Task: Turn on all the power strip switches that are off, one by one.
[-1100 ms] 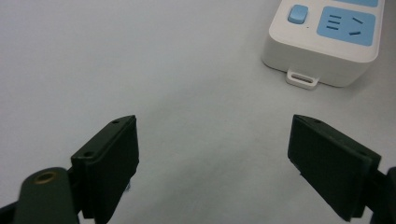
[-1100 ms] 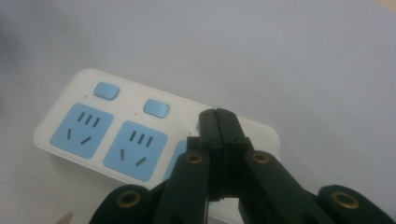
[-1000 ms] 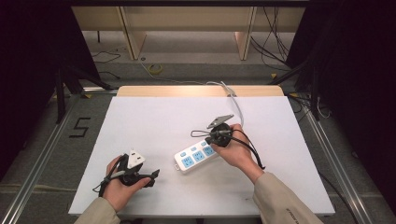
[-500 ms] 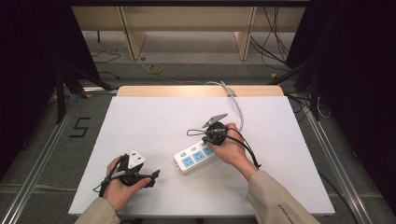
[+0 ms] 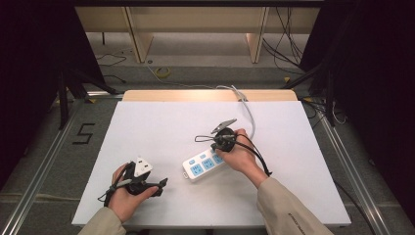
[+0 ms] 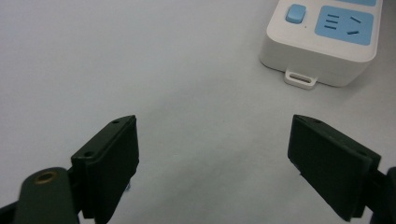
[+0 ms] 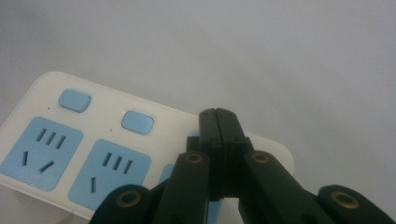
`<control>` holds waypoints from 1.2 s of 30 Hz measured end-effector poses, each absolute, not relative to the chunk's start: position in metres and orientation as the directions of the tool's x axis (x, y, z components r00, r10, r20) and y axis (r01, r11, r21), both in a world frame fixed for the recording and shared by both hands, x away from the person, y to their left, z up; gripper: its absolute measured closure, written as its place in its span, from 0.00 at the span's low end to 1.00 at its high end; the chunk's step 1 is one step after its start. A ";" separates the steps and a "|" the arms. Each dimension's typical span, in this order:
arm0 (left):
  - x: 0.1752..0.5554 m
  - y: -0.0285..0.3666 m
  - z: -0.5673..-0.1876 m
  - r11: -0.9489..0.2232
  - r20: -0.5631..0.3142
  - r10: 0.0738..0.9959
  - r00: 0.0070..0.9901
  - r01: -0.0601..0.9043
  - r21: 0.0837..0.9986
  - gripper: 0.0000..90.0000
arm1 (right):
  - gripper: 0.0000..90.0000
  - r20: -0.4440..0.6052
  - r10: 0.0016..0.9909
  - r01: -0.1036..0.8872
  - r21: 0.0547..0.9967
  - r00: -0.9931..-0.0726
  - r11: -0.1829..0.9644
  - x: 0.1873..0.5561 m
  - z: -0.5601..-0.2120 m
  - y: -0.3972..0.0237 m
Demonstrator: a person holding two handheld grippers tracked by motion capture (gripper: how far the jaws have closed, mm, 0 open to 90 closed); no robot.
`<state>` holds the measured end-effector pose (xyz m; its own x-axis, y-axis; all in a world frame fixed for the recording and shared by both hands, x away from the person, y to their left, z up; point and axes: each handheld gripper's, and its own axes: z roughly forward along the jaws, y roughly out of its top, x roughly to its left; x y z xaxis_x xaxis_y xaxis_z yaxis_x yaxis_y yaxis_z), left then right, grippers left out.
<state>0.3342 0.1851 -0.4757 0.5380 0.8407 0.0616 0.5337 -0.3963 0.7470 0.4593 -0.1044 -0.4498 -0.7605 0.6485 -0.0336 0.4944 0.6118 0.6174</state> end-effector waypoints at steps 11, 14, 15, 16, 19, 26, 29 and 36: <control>0.334 0.185 -0.476 -0.402 0.064 0.839 0.541 0.537 0.742 0.18 | 1.00 -0.030 0.652 0.502 0.611 -0.757 0.611 0.460 -0.452 -0.104; 0.334 0.184 -0.476 -0.403 0.064 0.839 0.541 0.536 0.742 0.18 | 1.00 -0.024 0.652 0.505 0.612 -0.757 0.609 0.461 -0.452 -0.105; 0.334 0.184 -0.476 -0.403 0.065 0.838 0.541 0.536 0.741 0.18 | 1.00 -0.025 0.651 0.502 0.614 -0.759 0.609 0.461 -0.452 -0.105; 0.334 0.184 -0.476 -0.403 0.065 0.839 0.541 0.537 0.741 0.18 | 1.00 -0.025 0.651 0.502 0.614 -0.759 0.609 0.461 -0.452 -0.105; 0.334 0.184 -0.476 -0.402 0.064 0.839 0.540 0.537 0.741 0.18 | 1.00 -0.031 0.653 0.504 0.609 -0.757 0.613 0.460 -0.452 -0.104; 0.334 0.183 -0.476 -0.402 0.062 0.838 0.542 0.536 0.743 0.18 | 1.00 -0.063 0.641 0.484 0.601 -0.765 0.636 0.460 -0.453 -0.101; 0.334 0.183 -0.476 -0.407 0.066 0.835 0.546 0.534 0.741 0.18 | 1.00 -0.104 0.642 0.468 0.599 -0.760 0.650 0.457 -0.454 -0.099; 0.334 0.184 -0.476 -0.403 0.065 0.838 0.542 0.534 0.743 0.18 | 1.00 -0.074 0.651 0.485 0.605 -0.755 0.631 0.459 -0.453 -0.101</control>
